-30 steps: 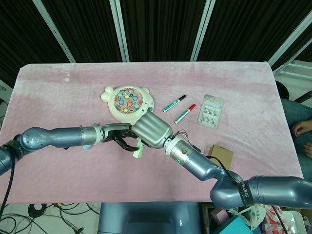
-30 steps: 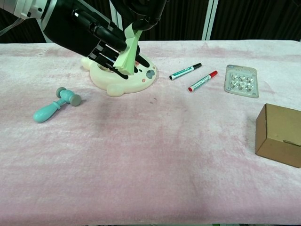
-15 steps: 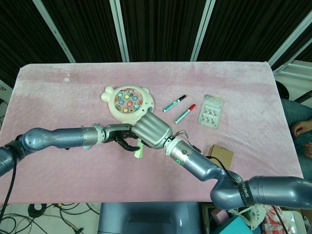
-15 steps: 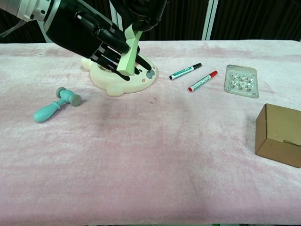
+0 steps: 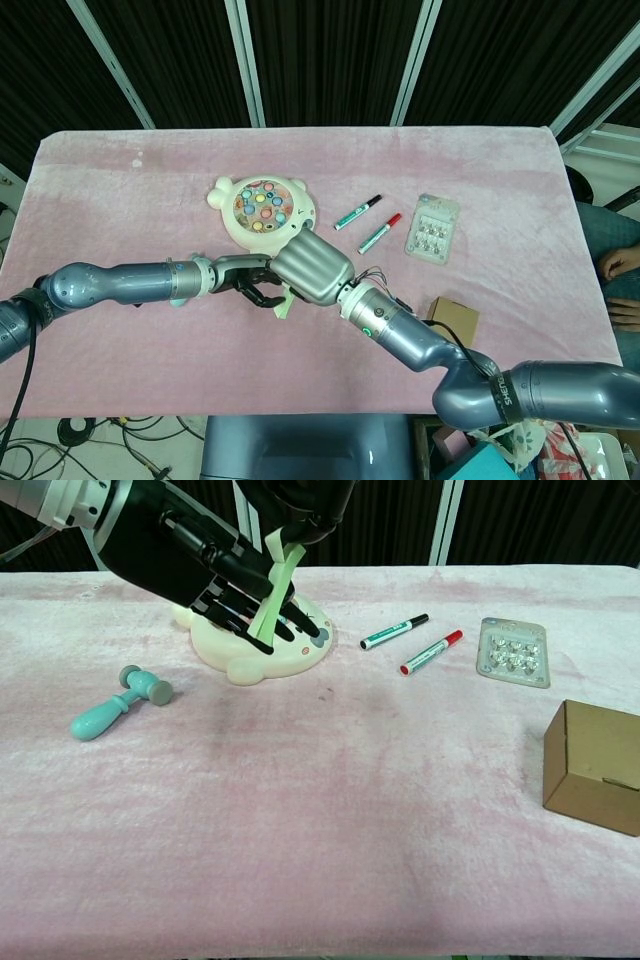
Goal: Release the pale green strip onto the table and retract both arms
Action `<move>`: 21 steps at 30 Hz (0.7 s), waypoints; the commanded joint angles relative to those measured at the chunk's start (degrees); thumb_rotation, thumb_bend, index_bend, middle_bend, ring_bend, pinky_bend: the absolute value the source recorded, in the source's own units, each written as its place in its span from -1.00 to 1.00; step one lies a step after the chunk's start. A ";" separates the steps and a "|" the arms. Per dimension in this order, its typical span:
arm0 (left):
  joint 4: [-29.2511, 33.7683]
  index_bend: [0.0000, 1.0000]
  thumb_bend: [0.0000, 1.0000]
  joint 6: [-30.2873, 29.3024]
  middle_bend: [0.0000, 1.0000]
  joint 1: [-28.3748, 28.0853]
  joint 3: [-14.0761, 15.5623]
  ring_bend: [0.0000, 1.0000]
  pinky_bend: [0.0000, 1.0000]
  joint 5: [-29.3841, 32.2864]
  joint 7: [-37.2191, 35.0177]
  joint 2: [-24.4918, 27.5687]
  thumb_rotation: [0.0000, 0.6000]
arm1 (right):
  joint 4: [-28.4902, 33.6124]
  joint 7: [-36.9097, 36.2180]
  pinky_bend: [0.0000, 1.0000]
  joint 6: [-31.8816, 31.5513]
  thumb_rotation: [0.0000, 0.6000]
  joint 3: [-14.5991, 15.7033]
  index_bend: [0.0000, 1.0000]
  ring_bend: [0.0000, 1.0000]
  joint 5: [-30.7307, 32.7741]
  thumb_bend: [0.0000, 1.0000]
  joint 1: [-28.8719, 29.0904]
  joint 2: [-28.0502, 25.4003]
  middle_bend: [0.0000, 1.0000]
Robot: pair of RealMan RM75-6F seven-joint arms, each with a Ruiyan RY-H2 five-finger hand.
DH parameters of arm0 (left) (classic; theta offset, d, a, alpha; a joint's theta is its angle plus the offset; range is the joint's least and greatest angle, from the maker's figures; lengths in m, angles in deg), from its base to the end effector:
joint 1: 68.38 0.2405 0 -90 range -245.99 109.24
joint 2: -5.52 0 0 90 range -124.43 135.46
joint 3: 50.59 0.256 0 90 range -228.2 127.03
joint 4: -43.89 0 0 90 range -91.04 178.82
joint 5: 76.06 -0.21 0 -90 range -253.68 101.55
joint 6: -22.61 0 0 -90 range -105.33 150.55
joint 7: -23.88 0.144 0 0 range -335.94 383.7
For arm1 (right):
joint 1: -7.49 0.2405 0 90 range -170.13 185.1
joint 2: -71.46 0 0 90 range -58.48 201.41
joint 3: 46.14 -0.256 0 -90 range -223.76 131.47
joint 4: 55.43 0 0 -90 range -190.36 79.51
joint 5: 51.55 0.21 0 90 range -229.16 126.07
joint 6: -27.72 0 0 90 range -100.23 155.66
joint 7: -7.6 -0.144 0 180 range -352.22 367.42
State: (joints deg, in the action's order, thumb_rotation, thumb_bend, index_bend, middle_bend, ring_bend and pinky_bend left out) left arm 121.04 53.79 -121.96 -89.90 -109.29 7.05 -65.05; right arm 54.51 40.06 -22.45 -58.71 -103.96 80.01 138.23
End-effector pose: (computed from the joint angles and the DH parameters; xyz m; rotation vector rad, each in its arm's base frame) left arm -0.0604 0.3901 0.0585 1.8953 2.4056 0.6013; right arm 0.0524 -0.3410 0.0679 2.2281 -0.3924 1.0670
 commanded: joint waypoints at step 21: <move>1.48 0.11 0.09 -11.52 -0.72 2.91 6.75 -1.00 -1.00 -10.05 7.15 1.83 1.00 | -0.46 -6.15 0.41 0.53 1.00 1.47 0.99 0.69 -3.74 0.01 -6.13 -6.14 0.51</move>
State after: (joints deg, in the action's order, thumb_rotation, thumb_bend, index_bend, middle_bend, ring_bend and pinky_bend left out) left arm 120.94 46.01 -119.84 -85.27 -116.36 12.47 -64.07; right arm 54.57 34.03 -22.51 -57.86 -107.56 74.27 132.03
